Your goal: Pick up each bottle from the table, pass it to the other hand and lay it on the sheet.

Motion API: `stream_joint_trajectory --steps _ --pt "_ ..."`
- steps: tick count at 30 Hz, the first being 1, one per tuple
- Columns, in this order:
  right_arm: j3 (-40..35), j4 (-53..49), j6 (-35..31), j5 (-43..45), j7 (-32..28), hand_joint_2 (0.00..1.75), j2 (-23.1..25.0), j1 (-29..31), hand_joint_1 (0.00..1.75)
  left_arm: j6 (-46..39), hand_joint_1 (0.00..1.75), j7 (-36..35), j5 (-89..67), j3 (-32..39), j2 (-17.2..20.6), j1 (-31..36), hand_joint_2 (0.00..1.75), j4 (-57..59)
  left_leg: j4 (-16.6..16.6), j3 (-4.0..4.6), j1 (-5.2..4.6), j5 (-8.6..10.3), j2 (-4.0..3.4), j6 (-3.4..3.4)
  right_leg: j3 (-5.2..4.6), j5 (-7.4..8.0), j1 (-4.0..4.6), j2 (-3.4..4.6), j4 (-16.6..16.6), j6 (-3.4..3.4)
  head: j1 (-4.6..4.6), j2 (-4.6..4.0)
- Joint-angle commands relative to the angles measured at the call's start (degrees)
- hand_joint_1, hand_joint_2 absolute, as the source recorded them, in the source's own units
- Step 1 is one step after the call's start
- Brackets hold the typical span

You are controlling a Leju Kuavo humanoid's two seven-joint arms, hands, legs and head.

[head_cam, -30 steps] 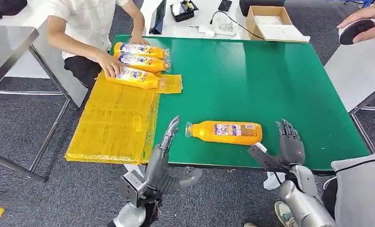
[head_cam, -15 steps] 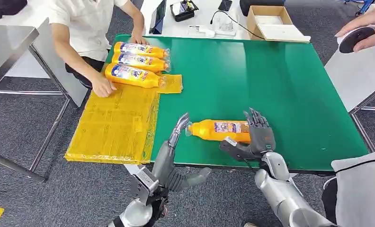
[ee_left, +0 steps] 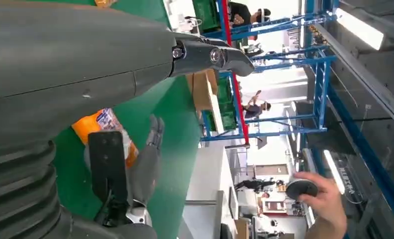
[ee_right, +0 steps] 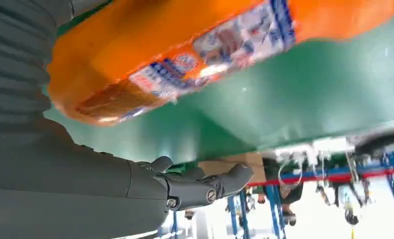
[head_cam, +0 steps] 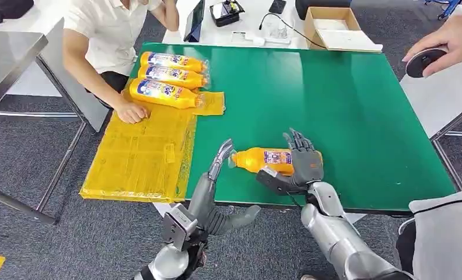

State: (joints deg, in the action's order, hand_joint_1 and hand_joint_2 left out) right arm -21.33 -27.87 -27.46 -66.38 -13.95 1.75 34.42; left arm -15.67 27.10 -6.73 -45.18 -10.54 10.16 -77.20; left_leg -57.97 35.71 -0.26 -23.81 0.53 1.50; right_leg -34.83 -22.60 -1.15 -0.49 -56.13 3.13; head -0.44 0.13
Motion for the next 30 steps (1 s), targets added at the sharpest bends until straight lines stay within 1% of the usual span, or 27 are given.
stream_joint_trajectory --steps 1,2,4,5,6,7,8,10,15,16,17,18,19,25,26,27,30 --pt "-4.1 7.5 10.2 -0.8 6.9 1.75 0.4 7.1 0.0 2.8 0.0 -2.6 2.4 -0.8 0.7 2.6 1.75 4.2 0.0 -0.27 0.04 -0.15 -0.2 -0.11 0.21 -0.09 0.05 0.19 0.0 -0.16 0.0 0.0" --pt "-4.3 7.9 11.1 -0.9 7.4 1.75 0.3 7.3 0.0 2.8 0.0 -2.6 2.4 -0.8 0.8 2.6 1.75 4.3 0.0 -0.2 0.01 -0.08 -0.11 -0.08 0.16 -0.05 0.02 0.09 0.0 -0.12 0.0 0.0" --pt "-4.8 8.9 15.0 -1.2 9.7 1.75 0.3 7.6 0.0 2.9 0.0 -2.8 2.5 -0.4 0.9 2.3 1.75 4.6 0.0 -0.18 0.02 -0.06 -0.07 -0.07 0.15 -0.05 0.02 0.07 0.0 -0.1 0.0 0.0" --pt "-4.9 8.7 16.2 -1.3 11.0 1.75 0.1 7.3 0.0 2.9 0.0 -3.0 2.6 -0.1 0.9 2.1 1.75 4.6 0.0 -0.29 0.04 -0.13 -0.13 -0.1 0.26 -0.1 0.05 0.12 0.0 -0.15 0.0 0.0" --pt "-4.8 8.8 16.9 -1.1 11.8 1.75 0.2 7.2 0.0 3.0 0.0 -3.2 2.7 0.0 0.9 2.0 1.75 4.7 0.0 -0.18 0.02 -0.05 -0.05 -0.06 0.16 -0.05 0.02 0.05 0.0 -0.1 0.0 0.0" --pt "-4.6 9.4 19.3 -0.9 13.9 1.75 0.1 7.1 0.0 3.1 0.0 -3.4 2.7 0.3 1.0 1.6 1.75 5.0 0.0 -0.3 0.03 -0.11 -0.08 -0.1 0.28 -0.1 0.04 0.07 0.0 -0.15 0.02 0.0" --pt "-5.0 9.6 20.2 -1.1 14.1 1.75 -0.1 7.1 0.0 3.1 0.0 -3.4 2.7 0.5 0.9 1.6 1.75 5.4 0.1 -0.19 0.02 -0.05 -0.04 -0.07 0.18 -0.05 0.02 0.03 0.0 -0.1 0.0 0.0" --pt "-4.7 10.3 22.5 -0.8 16.6 1.75 -0.4 7.2 0.0 3.4 0.0 -3.3 2.6 0.7 0.7 1.6 1.75 6.2 0.1 -0.23 0.03 -0.05 -0.02 -0.07 0.22 -0.05 0.03 0.01 0.1 -0.1 0.0 0.0" --pt "-5.3 10.4 23.5 -1.4 17.4 1.75 -0.6 7.5 0.0 3.5 0.0 -3.3 2.6 0.8 0.6 1.8 1.75 6.4 0.1 -0.37 0.06 -0.11 -0.05 -0.11 0.36 -0.1 0.07 0.04 0.1 -0.16 0.0 0.0" --pt "-6.1 10.9 25.7 -2.2 19.3 1.75 -0.8 8.3 0.0 3.7 0.0 -3.4 2.6 1.1 0.4 1.8 1.75 6.5 0.1 -0.34 0.05 -0.08 0.01 -0.1 0.34 -0.09 0.06 -0.02 0.1 -0.15 -0.04 0.0" --pt "-6.3 11.0 26.4 -2.3 19.4 1.75 -0.8 8.6 0.0 3.9 0.0 -3.8 2.9 1.2 0.3 1.9 1.75 6.6 0.1 -0.39 0.07 -0.07 0.08 -0.1 0.41 -0.09 0.08 -0.08 0.1 -0.16 0.0 0.0" --pt "-6.3 10.9 26.5 -2.3 19.4 1.75 -0.7 8.8 0.0 3.9 0.0 -3.8 2.9 1.3 0.3 1.9 1.75 6.6 0.0 -0.25 0.04 -0.02 0.06 -0.05 0.25 -0.04 0.04 -0.05 0.1 -0.1 0.0 0.0" --pt "-6.3 10.9 26.6 -2.4 19.5 1.75 -0.7 8.9 0.0 3.9 0.0 -3.8 2.9 1.3 0.3 1.9 1.75 6.6 0.0 -0.4 0.08 -0.08 0.02 -0.09 0.42 -0.08 0.08 -0.01 0.1 -0.16 0.0 0.0" --pt "-6.3 10.9 26.6 -2.4 19.5 1.75 -0.6 8.8 0.0 3.9 0.0 -3.8 2.9 1.3 0.3 1.9 1.75 6.6 0.1 -0.35 0.04 0.0 0.05 -0.04 0.38 -0.04 0.03 -0.04 0.1 -0.11 0.0 0.0" --pt "-6.3 10.9 26.6 -2.4 19.5 1.75 -0.6 8.8 0.0 3.9 0.0 -3.8 2.9 1.3 0.3 1.9 1.75 6.6 0.1 -0.58 0.11 -0.11 0.0 -0.13 0.6 -0.12 0.12 0.01 0.1 -0.24 0.0 0.0" --pt "-6.3 10.9 26.6 -2.4 19.5 1.75 -0.6 8.8 0.0 3.9 0.0 -3.8 2.9 1.3 0.3 1.9 1.75 6.6 0.1 -0.4 0.04 -0.01 0.04 -0.05 0.44 -0.05 0.04 -0.03 0.1 -0.13 0.0 0.0" --pt "-6.3 10.9 26.6 -2.4 19.5 1.75 -0.6 8.8 0.0 3.9 0.0 -3.8 2.9 1.3 0.3 1.9 1.75 6.6 0.1 -0.5 0.08 -0.06 0.04 -0.09 0.53 -0.09 0.08 -0.04 0.1 -0.18 0.0 0.0"
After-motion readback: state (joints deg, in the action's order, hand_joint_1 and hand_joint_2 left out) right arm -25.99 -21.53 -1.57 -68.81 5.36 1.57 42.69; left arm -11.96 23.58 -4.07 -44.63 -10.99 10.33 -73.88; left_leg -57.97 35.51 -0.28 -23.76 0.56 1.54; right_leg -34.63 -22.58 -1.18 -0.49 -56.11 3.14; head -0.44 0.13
